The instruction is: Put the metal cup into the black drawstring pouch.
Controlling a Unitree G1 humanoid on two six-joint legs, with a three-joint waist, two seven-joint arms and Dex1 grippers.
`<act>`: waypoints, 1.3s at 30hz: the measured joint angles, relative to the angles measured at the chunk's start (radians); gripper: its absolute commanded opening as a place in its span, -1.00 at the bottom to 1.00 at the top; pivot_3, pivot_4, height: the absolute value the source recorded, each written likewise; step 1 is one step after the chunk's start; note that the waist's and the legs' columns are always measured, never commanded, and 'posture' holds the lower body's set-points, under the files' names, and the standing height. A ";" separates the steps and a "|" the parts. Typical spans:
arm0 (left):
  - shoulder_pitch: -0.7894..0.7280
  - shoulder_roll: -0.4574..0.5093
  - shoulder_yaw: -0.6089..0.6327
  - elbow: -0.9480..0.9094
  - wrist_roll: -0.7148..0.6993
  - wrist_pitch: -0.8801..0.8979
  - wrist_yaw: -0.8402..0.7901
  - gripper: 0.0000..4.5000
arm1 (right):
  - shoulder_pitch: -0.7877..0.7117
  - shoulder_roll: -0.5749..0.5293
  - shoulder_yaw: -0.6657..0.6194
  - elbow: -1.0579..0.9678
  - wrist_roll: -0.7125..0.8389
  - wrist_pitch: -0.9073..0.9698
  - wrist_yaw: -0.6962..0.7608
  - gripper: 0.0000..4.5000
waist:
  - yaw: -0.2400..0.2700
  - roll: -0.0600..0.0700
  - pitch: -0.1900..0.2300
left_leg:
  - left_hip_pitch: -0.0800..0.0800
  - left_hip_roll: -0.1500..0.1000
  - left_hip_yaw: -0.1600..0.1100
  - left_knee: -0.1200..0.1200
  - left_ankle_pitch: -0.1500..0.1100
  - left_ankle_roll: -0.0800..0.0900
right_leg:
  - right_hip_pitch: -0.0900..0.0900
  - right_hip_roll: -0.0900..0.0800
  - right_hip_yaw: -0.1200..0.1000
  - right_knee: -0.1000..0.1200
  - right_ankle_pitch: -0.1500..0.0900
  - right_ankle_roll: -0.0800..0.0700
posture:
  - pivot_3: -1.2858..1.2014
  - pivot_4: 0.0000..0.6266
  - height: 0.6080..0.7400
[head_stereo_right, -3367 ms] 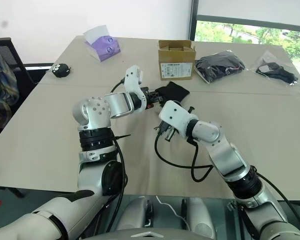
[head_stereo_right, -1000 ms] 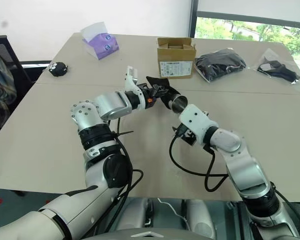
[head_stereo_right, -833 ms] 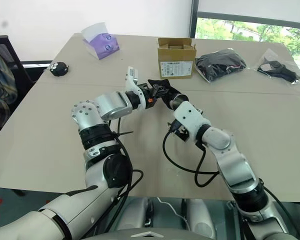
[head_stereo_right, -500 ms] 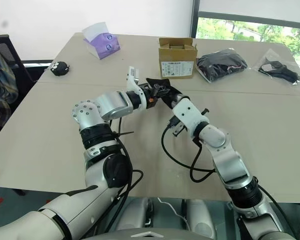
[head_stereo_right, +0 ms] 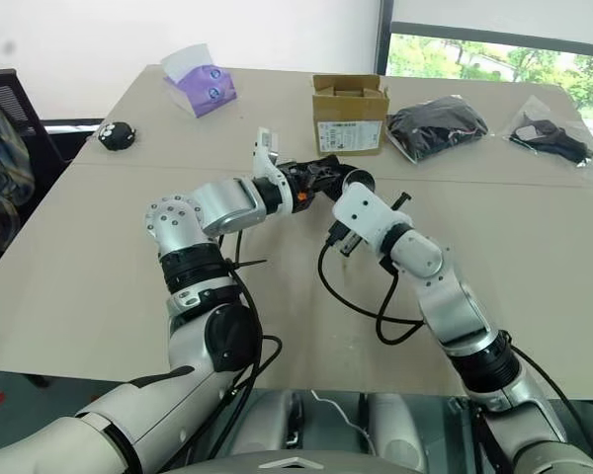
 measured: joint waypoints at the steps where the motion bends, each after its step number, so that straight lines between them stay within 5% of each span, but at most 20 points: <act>1: 0.001 0.000 -0.001 0.000 0.000 0.000 0.000 -1.00 | -0.009 -0.003 0.014 0.019 -0.013 -0.015 0.004 -0.98 | 0.000 0.000 0.000 | 0.000 0.000 0.000 0.000 0.000 0.000 | 0.000 0.000 0.000 0.000 0.000 0.000 | 0.03 -0.52 0.62; 12: 0.011 -0.001 -0.028 0.000 -0.002 0.002 0.000 -1.00 | -0.080 -0.091 0.146 0.226 -0.207 -0.253 0.065 -0.98 | -0.001 0.000 0.000 | 0.000 0.000 0.000 0.000 0.000 0.000 | 0.000 0.000 0.000 0.000 0.000 0.000 | 0.03 -0.52 0.62; 26: 0.022 -0.003 -0.038 -0.015 -0.023 -0.005 0.003 -1.00 | -0.172 0.042 0.096 0.423 -0.208 -0.319 0.099 -0.98 | 0.000 0.000 0.000 | 0.000 0.000 0.001 0.000 0.001 -0.002 | 0.000 -0.001 0.000 0.001 0.000 0.000 | 0.03 -0.52 0.62; 33: 0.022 0.000 -0.072 -0.016 -0.046 -0.012 0.002 -1.00 | -0.082 0.020 -0.050 0.196 -0.071 -0.203 0.174 0.26 | 0.004 0.000 0.000 | 0.000 0.000 -0.001 0.000 0.001 -0.002 | 0.001 -0.001 -0.002 0.000 0.000 0.000 | 0.03 -0.52 0.62; 39: 0.028 0.007 -0.077 -0.003 -0.049 -0.025 0.007 -1.00 | 0.037 -0.013 -0.222 -0.143 0.173 -0.058 0.281 0.26 | 0.003 0.000 0.000 | 0.001 -0.001 -0.002 0.000 0.001 -0.002 | 0.001 -0.001 -0.002 0.000 0.000 0.000 | 0.03 -0.52 0.62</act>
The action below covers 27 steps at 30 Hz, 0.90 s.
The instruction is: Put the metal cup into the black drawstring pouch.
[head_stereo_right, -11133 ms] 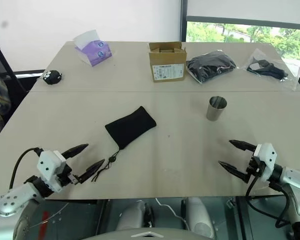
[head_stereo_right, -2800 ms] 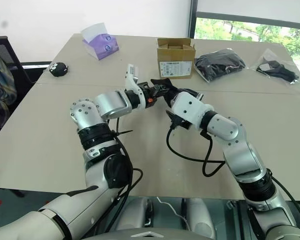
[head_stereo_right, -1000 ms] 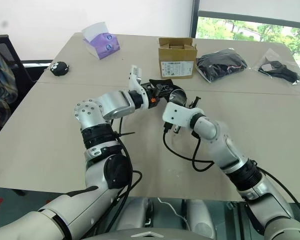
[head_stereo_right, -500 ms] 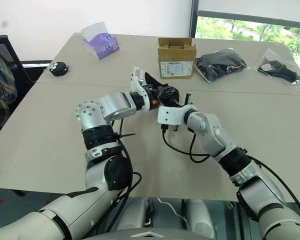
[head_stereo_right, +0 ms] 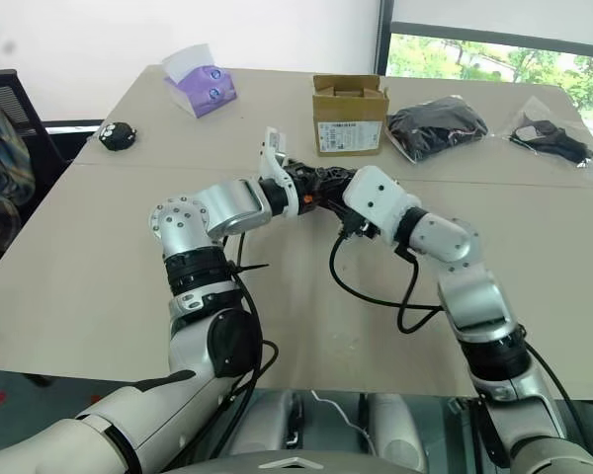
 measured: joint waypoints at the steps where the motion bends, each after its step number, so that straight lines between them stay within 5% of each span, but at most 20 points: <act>1: 0.000 0.001 0.001 0.000 0.000 -0.001 0.001 -1.00 | 0.019 -0.001 -0.013 -0.032 0.031 0.023 0.009 0.26 | -0.002 0.000 0.000 | 0.000 0.000 0.000 0.000 0.000 0.000 | 0.000 0.000 0.000 0.000 0.000 0.000 | 0.03 -0.52 0.62; 7: 0.000 0.011 -0.001 0.013 -0.006 -0.002 0.000 -1.00 | 0.125 -0.039 -0.042 -0.024 0.071 0.135 -0.031 0.26 | 0.000 0.000 0.000 | 0.000 -0.001 0.000 0.001 0.000 0.000 | 0.001 0.000 0.001 0.001 0.000 0.000 | 0.03 -0.52 0.62; 13: -0.019 0.017 0.000 0.042 -0.013 -0.012 0.000 -1.00 | 0.129 0.100 0.044 0.335 -0.064 0.009 -0.283 0.26 | -0.005 0.001 0.000 | 0.001 -0.001 0.001 0.001 0.000 0.000 | 0.000 0.001 0.003 0.002 0.000 0.000 | 0.03 -0.52 0.62; 27: -0.043 0.044 0.002 0.043 -0.051 -0.026 0.006 -1.00 | -0.013 0.357 -0.065 0.623 0.043 -0.148 -0.448 0.26 | -0.004 0.001 0.000 | 0.001 -0.001 -0.001 0.001 0.000 0.000 | 0.000 0.000 0.003 0.002 0.000 0.000 | 0.03 -0.52 0.62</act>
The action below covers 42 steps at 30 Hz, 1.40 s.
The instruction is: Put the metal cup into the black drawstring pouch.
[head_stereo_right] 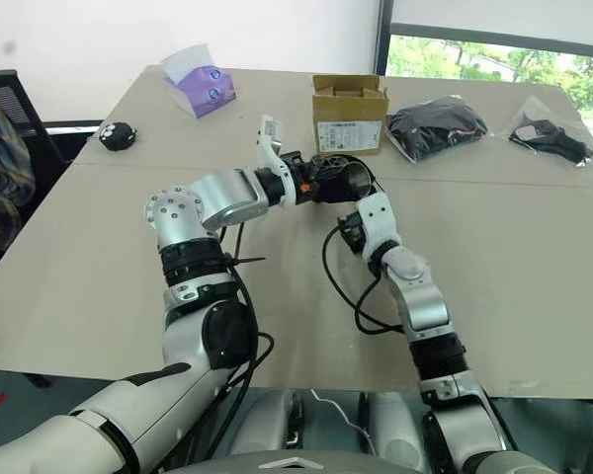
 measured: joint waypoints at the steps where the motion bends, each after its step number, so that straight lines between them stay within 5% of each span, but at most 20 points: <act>1: 0.000 0.001 0.000 0.000 0.000 -0.001 0.000 -1.00 | -0.006 0.010 -0.017 0.015 0.007 -0.002 -0.019 0.26 | 0.001 0.000 0.000 | 0.000 0.000 0.000 0.000 0.000 0.000 | 0.000 0.000 0.000 0.000 0.000 0.000 | 0.03 -0.52 0.62; 7: 0.000 0.005 0.000 0.000 0.000 -0.008 0.000 -1.00 | -0.021 0.047 -0.087 0.068 0.052 0.011 -0.076 0.26 | -0.001 0.000 0.000 | 0.000 0.000 0.000 0.000 0.000 0.000 | 0.000 0.000 0.000 0.000 0.000 0.000 | 0.03 -0.52 0.62; 13: 0.000 0.008 -0.003 0.000 0.000 -0.020 0.000 -1.00 | -0.036 0.058 -0.102 0.091 0.079 0.006 -0.087 -0.95 | -0.002 0.000 0.000 | 0.000 0.000 0.000 0.000 0.000 0.000 | 0.000 0.000 0.000 0.000 0.000 0.000 | 0.03 -0.52 0.62; 19: 0.001 0.009 -0.006 0.000 0.000 -0.028 0.000 -1.00 | -0.036 0.021 -0.088 0.091 0.064 -0.007 -0.089 -0.98 | -0.001 0.000 0.000 | 0.000 0.000 0.000 0.000 0.000 0.000 | 0.000 0.000 0.000 0.000 0.000 0.000 | 0.03 -0.52 0.62; 25: 0.009 0.013 -0.007 0.000 0.001 -0.039 0.014 -1.00 | -0.062 -0.263 -0.029 0.067 -0.207 -0.061 -0.215 -0.98 | 0.003 0.001 0.001 | -0.001 -0.002 0.001 0.000 0.000 0.000 | 0.000 -0.002 0.001 -0.001 0.000 0.000 | 0.03 -0.52 0.62; 34: 0.049 -0.036 -0.046 -0.046 -0.062 -0.105 -0.018 -1.00 | -0.344 -0.439 -0.072 -0.169 -0.302 -0.253 -0.249 -0.98 | -0.006 0.005 0.003 | 0.001 0.000 -0.002 -0.002 0.001 -0.002 | -0.002 0.003 0.005 0.000 0.000 0.000 | 0.03 -0.52 0.62; 38: 0.122 -0.037 -0.058 -0.118 -0.118 -0.194 -0.114 -0.48 | -0.427 -0.430 -0.060 -0.191 -0.287 -0.268 -0.207 -1.00 | -0.002 0.005 0.003 | 0.001 0.000 0.000 -0.001 0.001 -0.002 | -0.002 0.002 0.006 -0.001 0.000 0.000 | 0.03 -0.52 0.62; 42: 0.171 0.019 -0.140 -0.221 -0.133 -0.232 -0.234 0.41 | -0.446 -0.410 -0.054 -0.206 -0.263 -0.275 -0.161 -1.00 | 0.007 0.004 0.003 | -0.002 -0.001 -0.001 -0.001 0.001 -0.002 | -0.002 0.001 0.003 -0.001 0.000 0.000 | 0.03 -0.52 0.62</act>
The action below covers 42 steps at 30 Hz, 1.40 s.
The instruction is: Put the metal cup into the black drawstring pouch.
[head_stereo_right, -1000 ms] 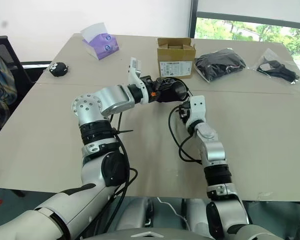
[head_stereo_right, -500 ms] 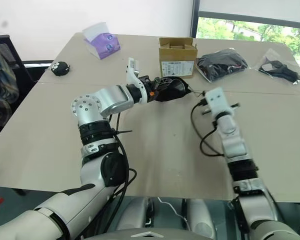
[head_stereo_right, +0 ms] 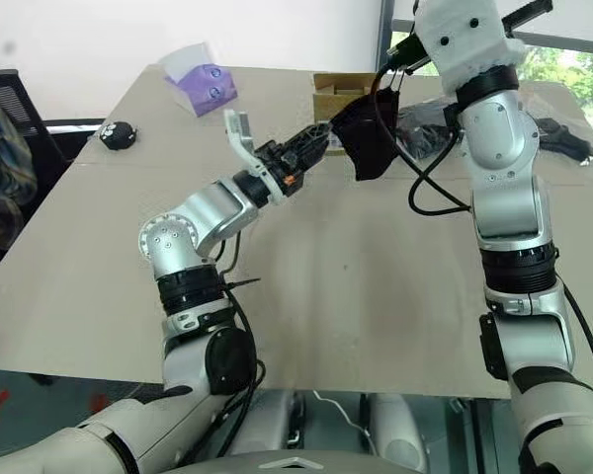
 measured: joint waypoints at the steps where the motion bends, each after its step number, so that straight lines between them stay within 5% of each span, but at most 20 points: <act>1: 0.000 0.017 -0.027 -0.028 0.002 -0.011 -0.029 0.57 | 0.000 0.000 0.002 0.000 0.004 0.000 0.008 -1.00 | 0.001 0.000 0.000 | 0.000 0.000 0.000 0.000 0.000 0.000 | 0.000 0.000 0.000 0.000 0.000 0.000 | 0.03 -0.52 0.62; 6: -0.066 0.112 -0.138 -0.123 0.049 -0.169 -0.244 0.57 | -0.004 0.010 0.014 -0.002 0.050 -0.018 0.099 -1.00 | -0.005 0.000 0.000 | 0.001 0.000 0.000 0.000 0.000 0.000 | 0.000 0.001 0.000 0.000 0.000 0.000 | 0.03 -0.52 0.62; 11: -0.104 0.197 -0.362 -0.102 0.307 -0.396 -0.392 0.57 | -0.009 0.034 0.058 -0.019 0.074 -0.026 0.182 -1.00 | -0.007 0.001 0.000 | 0.001 0.000 0.000 -0.001 0.000 0.000 | 0.000 0.001 0.001 0.000 0.000 0.000 | 0.03 -0.52 0.62; 21: -0.128 0.182 -0.405 0.022 0.452 -0.565 -0.424 0.57 | -0.024 0.056 0.075 -0.052 0.073 -0.039 0.220 -1.00 | -0.008 0.001 0.000 | 0.000 0.000 0.000 -0.001 0.000 0.001 | 0.000 0.001 0.000 0.000 0.000 0.000 | 0.03 -0.52 0.62; 24: -0.139 0.162 -0.360 0.031 0.413 -0.569 -0.424 0.22 | -0.024 0.059 0.077 -0.060 0.068 -0.039 0.225 -1.00 | -0.007 0.001 0.000 | 0.000 0.000 0.000 -0.001 -0.001 0.002 | 0.000 0.001 0.000 -0.001 0.000 0.000 | 0.03 -0.52 0.62; 30: -0.167 0.166 -0.330 0.022 0.378 -0.570 -0.437 -0.94 | -0.022 0.059 0.084 -0.060 0.057 -0.040 0.233 -1.00 | -0.007 0.001 0.000 | 0.000 0.000 0.000 -0.001 -0.001 0.002 | 0.000 0.001 0.000 -0.001 0.000 0.000 | 0.03 -0.52 0.62; 41: -0.166 0.172 -0.333 0.017 0.372 -0.564 -0.440 -0.94 | -0.018 0.065 0.092 -0.059 0.047 -0.040 0.246 -1.00 | -0.008 0.001 0.000 | 0.000 0.000 0.000 -0.001 -0.001 0.002 | 0.000 0.001 0.000 -0.001 0.000 0.000 | 0.03 -0.52 0.62; 42: -0.122 0.228 -0.431 0.001 0.454 -0.573 -0.472 -0.94 | -0.033 0.086 0.072 -0.045 0.029 -0.068 0.173 -1.00 | -0.010 0.001 0.000 | 0.001 0.000 0.000 -0.001 -0.001 0.002 | 0.000 0.001 0.001 0.000 0.000 0.000 | 0.03 -0.52 0.62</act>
